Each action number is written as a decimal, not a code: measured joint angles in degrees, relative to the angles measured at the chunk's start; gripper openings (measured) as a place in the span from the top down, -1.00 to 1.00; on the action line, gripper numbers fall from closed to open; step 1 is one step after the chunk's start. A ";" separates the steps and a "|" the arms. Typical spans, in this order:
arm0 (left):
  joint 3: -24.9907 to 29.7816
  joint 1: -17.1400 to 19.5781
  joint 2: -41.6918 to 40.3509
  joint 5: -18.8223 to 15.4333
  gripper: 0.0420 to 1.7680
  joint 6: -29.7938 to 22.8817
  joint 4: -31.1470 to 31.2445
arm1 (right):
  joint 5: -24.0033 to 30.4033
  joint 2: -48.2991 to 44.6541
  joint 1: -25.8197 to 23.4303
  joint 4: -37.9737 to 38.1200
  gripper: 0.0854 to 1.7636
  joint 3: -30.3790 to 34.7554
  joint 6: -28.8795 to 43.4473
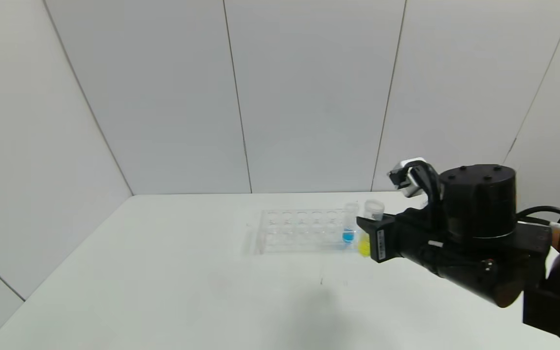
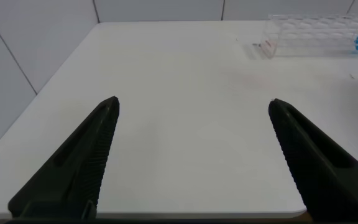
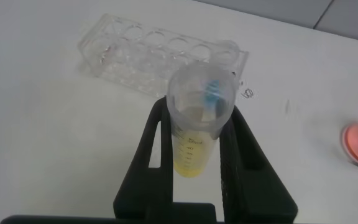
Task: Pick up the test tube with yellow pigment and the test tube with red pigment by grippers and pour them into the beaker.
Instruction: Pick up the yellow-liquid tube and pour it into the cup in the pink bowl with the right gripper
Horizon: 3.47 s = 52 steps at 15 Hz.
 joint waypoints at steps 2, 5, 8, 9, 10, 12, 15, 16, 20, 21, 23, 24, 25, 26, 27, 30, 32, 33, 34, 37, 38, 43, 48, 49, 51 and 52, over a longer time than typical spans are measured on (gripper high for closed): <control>0.00 0.00 0.00 0.00 -0.94 0.00 0.00 | 6.05 -3.69 -4.83 2.15 0.52 2.67 -2.08; 0.00 0.00 0.00 0.02 -0.94 0.00 0.00 | 17.31 -8.08 -14.09 7.56 0.52 3.85 -5.34; 0.00 0.00 0.00 0.02 -0.94 0.00 -0.02 | 26.69 -10.01 -24.13 9.96 0.52 3.44 -12.41; 0.00 0.00 0.00 0.02 -0.94 0.00 0.00 | 30.12 -10.05 -27.27 10.48 0.52 3.28 -14.96; 0.00 0.00 0.00 0.02 -0.94 0.02 0.00 | 33.39 -9.85 -30.57 11.53 0.52 2.91 -17.77; 0.00 0.00 0.00 0.02 -0.94 0.00 0.00 | 37.27 -8.72 -35.73 15.17 0.52 0.71 -22.13; 0.00 0.00 0.00 0.02 -0.94 0.00 0.00 | 39.81 -5.33 -41.18 19.25 0.52 -5.18 -25.80; 0.00 0.00 0.00 0.02 -0.94 0.02 0.00 | 41.95 -4.19 -43.07 21.14 0.52 -7.23 -28.29; 0.00 0.00 0.00 0.02 -0.94 0.00 0.00 | 47.40 -0.37 -48.84 33.46 0.52 -15.41 -39.77; 0.00 0.00 0.00 0.02 -0.94 0.00 0.00 | 48.38 0.55 -49.88 37.06 0.52 -17.64 -42.03; 0.00 0.00 0.00 0.02 -0.94 -0.02 0.00 | 49.18 2.30 -51.26 44.45 0.52 -22.69 -47.12; 0.00 0.00 0.00 0.02 -0.94 0.00 0.00 | 49.26 3.08 -51.72 48.21 0.52 -25.34 -49.55; 0.00 0.00 0.00 0.02 -0.94 0.00 0.00 | 49.26 3.90 -52.03 51.75 0.52 -28.23 -51.48; 0.00 0.00 0.00 0.00 -0.94 0.00 0.00 | 49.18 4.88 -52.22 55.04 0.52 -31.38 -53.03; 0.00 0.00 0.00 0.02 -0.94 0.00 0.00 | 48.93 5.97 -52.33 57.15 0.52 -34.32 -54.30; 0.00 0.00 0.00 0.02 -0.94 0.00 0.00 | 45.09 10.52 -51.98 59.39 0.52 -41.52 -58.95; 0.00 0.00 0.00 0.02 -0.94 0.00 0.00 | 42.08 13.67 -51.37 60.23 0.52 -45.46 -61.49; 0.00 0.00 0.00 0.02 -0.94 0.00 0.00 | 40.85 14.99 -50.93 61.31 0.52 -47.36 -62.17; 0.00 0.00 0.00 0.02 -0.94 0.02 0.00 | 39.41 16.29 -50.27 63.05 0.52 -49.52 -62.87; 0.00 0.00 0.00 0.02 -0.94 0.00 0.00 | 36.10 19.72 -48.24 67.19 0.52 -56.30 -64.17; 0.00 0.00 0.00 0.02 -0.94 0.00 0.00 | 34.45 20.83 -47.48 67.74 0.52 -58.22 -64.52; 0.00 0.00 0.00 0.02 -0.94 0.00 0.00 | 26.10 24.92 -44.81 72.64 0.52 -65.52 -69.93; 0.00 0.00 0.00 0.02 -0.94 0.02 0.00 | 24.00 26.01 -42.94 72.85 0.52 -66.83 -71.55; 0.00 0.00 0.00 0.02 -0.94 0.02 0.00 | 23.99 26.12 -42.69 72.83 0.52 -66.85 -71.53; 0.00 0.00 0.00 0.02 -0.94 0.00 0.00 | 23.94 26.23 -42.39 72.80 0.52 -66.94 -71.57; 0.00 0.00 0.00 0.02 -0.94 0.00 0.00 | 23.86 26.23 -42.33 72.83 0.52 -66.94 -71.71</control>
